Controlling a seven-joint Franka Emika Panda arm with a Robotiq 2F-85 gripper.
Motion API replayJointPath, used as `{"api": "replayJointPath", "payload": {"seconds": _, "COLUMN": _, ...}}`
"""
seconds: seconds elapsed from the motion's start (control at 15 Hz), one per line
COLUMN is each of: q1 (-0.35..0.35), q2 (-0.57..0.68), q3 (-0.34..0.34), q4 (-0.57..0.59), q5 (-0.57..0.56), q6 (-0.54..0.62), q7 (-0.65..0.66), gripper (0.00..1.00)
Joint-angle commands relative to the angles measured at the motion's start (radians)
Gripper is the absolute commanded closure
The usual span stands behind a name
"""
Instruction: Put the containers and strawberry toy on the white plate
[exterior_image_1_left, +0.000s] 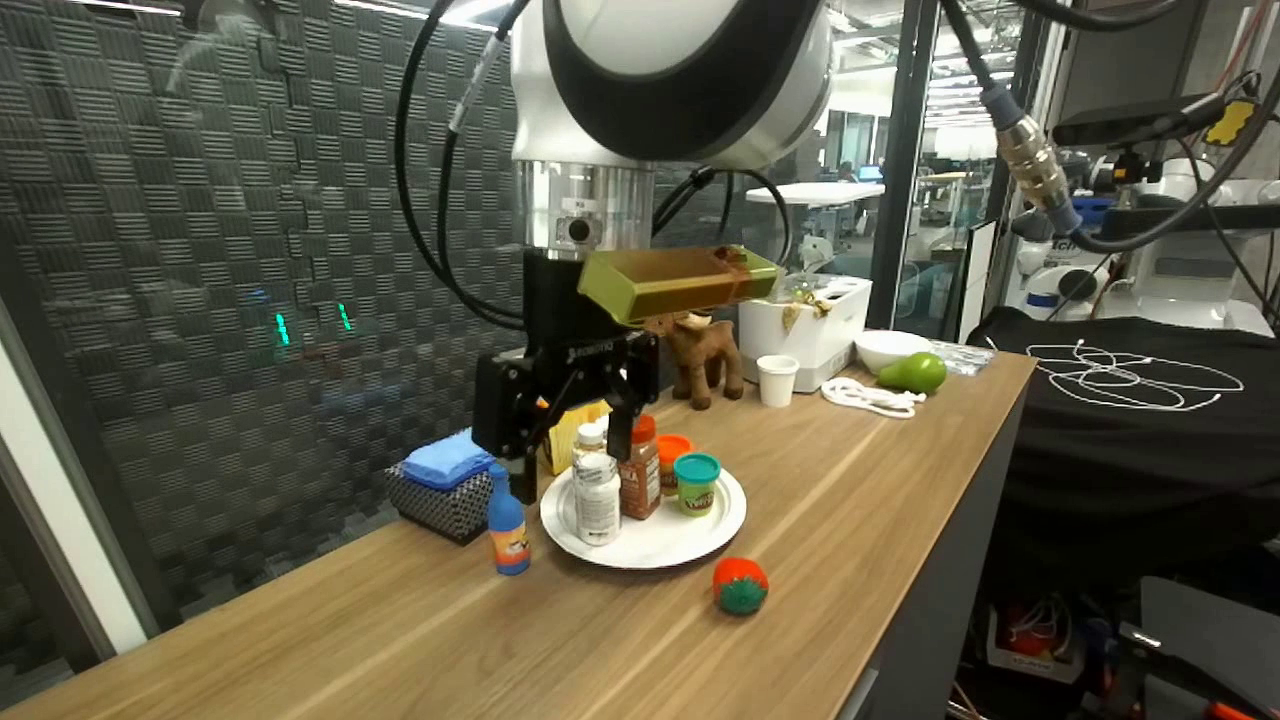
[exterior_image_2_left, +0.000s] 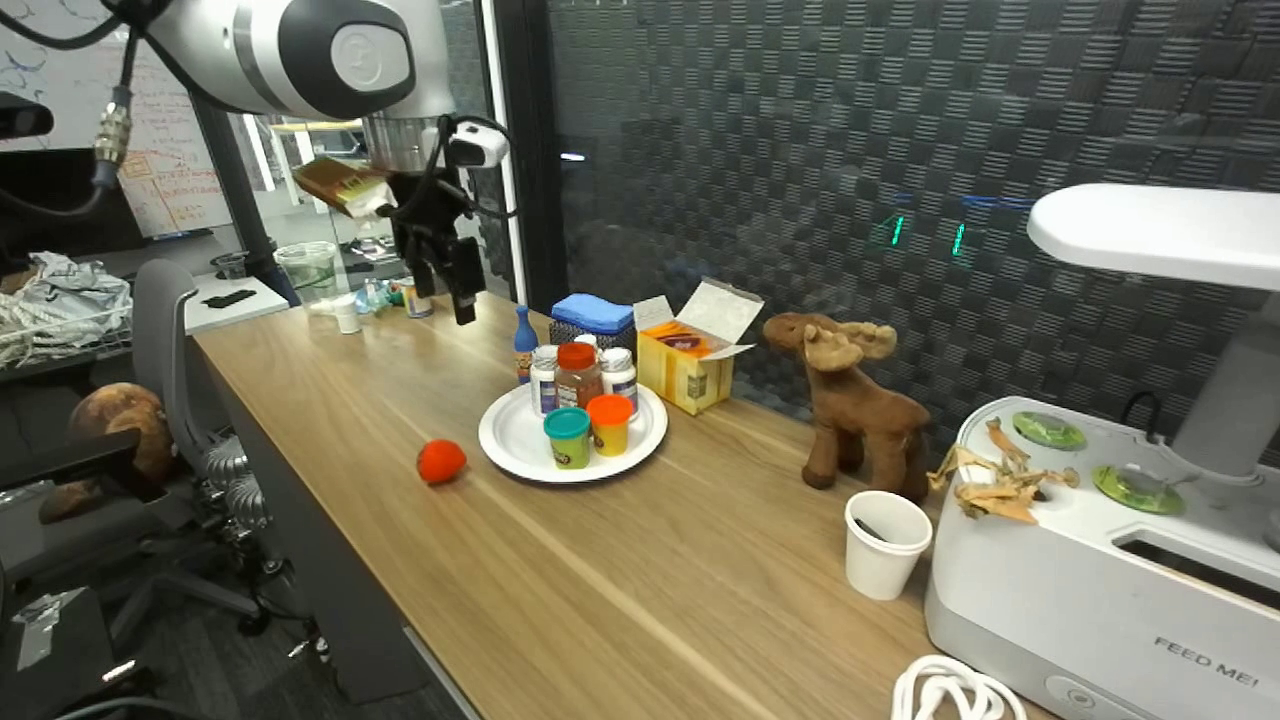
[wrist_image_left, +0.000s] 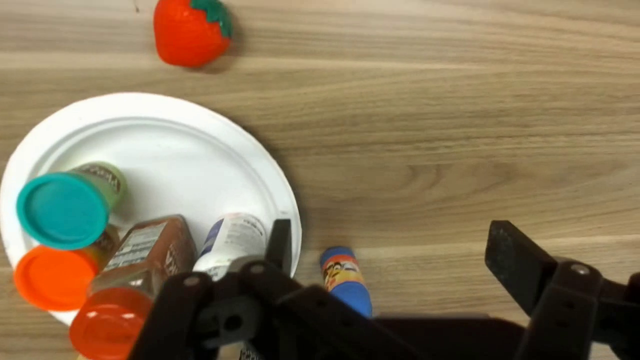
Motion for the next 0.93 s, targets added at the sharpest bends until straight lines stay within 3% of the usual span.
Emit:
{"api": "replayJointPath", "payload": {"seconds": 0.0, "q1": 0.008, "q2": -0.067, "q3": 0.001, "q4": -0.106, "q5": 0.033, "q6": 0.041, "q7": 0.086, "gripper": 0.00}}
{"api": "replayJointPath", "payload": {"seconds": 0.47, "q1": 0.010, "q2": -0.221, "q3": -0.018, "q4": -0.399, "q5": -0.064, "q6": 0.160, "q7": 0.303, "gripper": 0.00}}
{"api": "replayJointPath", "payload": {"seconds": 0.87, "q1": -0.052, "q2": -0.274, "q3": -0.025, "q4": -0.490, "q5": -0.156, "q6": 0.157, "q7": 0.420, "gripper": 0.00}}
